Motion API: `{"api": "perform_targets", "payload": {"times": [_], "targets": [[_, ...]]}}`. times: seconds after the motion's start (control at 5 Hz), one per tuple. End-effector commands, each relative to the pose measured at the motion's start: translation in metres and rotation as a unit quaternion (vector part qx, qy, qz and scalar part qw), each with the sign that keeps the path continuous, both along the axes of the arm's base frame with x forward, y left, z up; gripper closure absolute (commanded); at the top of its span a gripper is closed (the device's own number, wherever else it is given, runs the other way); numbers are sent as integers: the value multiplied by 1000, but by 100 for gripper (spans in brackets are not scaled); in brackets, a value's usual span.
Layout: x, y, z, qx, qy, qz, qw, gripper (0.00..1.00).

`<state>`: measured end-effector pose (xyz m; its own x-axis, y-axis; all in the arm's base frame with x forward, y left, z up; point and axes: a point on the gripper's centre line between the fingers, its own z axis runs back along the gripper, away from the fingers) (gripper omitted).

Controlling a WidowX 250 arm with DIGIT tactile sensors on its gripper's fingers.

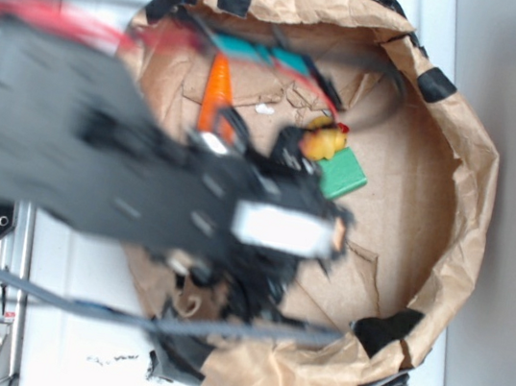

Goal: Grab the green ball.

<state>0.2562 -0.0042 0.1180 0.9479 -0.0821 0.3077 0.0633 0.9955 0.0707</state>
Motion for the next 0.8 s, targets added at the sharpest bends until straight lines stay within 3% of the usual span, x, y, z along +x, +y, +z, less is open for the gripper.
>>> {"api": "perform_targets", "payload": {"times": [0.0, 0.2, 0.4, 0.6], "targets": [[-20, 25, 61, 18, 44, 94, 994, 100], [-25, 22, 68, 8, 60, 103, 993, 100], [-29, 18, 68, -4, 41, 115, 993, 100], [-30, 19, 61, 4, 34, 119, 992, 100]]}}
